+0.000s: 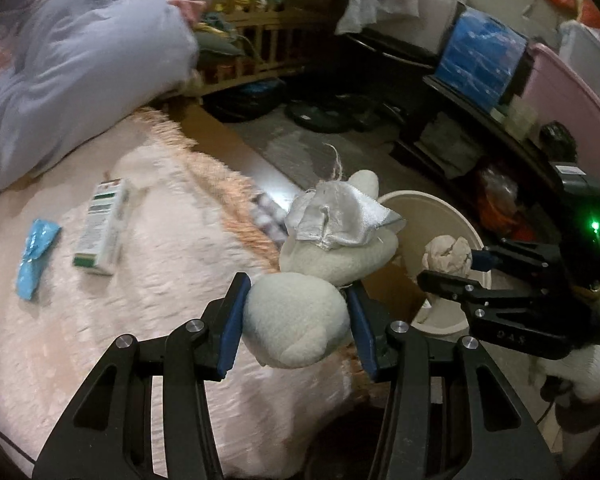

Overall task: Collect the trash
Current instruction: 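Carry the beige cloth and white plush toy over the cream bucket, then open the right gripper to drop the cloth while the left drops the plush toy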

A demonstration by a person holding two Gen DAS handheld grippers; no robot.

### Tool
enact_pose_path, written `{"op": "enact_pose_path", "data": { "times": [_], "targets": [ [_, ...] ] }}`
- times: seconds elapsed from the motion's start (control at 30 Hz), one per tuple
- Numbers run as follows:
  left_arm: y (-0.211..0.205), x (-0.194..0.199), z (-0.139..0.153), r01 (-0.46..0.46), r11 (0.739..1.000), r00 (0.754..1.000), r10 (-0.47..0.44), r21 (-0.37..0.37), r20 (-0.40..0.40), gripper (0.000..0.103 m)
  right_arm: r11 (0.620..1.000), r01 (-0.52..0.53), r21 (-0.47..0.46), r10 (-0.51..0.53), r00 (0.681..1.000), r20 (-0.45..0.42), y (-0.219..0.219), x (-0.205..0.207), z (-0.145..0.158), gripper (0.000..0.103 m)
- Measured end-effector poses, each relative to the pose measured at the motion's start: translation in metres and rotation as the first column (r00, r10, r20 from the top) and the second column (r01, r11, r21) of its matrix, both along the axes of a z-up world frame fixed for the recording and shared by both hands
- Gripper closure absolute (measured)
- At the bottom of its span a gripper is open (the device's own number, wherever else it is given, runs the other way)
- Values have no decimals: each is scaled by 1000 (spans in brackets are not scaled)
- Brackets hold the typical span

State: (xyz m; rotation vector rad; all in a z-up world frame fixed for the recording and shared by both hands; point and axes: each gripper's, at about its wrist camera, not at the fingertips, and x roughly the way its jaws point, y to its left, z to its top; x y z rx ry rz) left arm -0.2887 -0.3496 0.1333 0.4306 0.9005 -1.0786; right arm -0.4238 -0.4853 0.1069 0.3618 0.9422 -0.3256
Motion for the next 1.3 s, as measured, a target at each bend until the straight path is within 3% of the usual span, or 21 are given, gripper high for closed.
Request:
{"op": "enact_pose_path", "data": {
  "times": [0.5,1.03,1.3],
  "targets": [
    [-65,-43,-11,124,991,992,-124,52,-21,57,991,135,22,-134,991,-22,-48,-56,-17,64],
    [-124,-75,-41,211,974,970,-199,83,-139,56,971,230,64,-226,972,-63,-86,-93,-49,63],
    [-137,-74,-49,220,974,957,-206,47,-203,54,958,272,89,-265,961,-85,-100,-97,-66,61]
  ]
}}
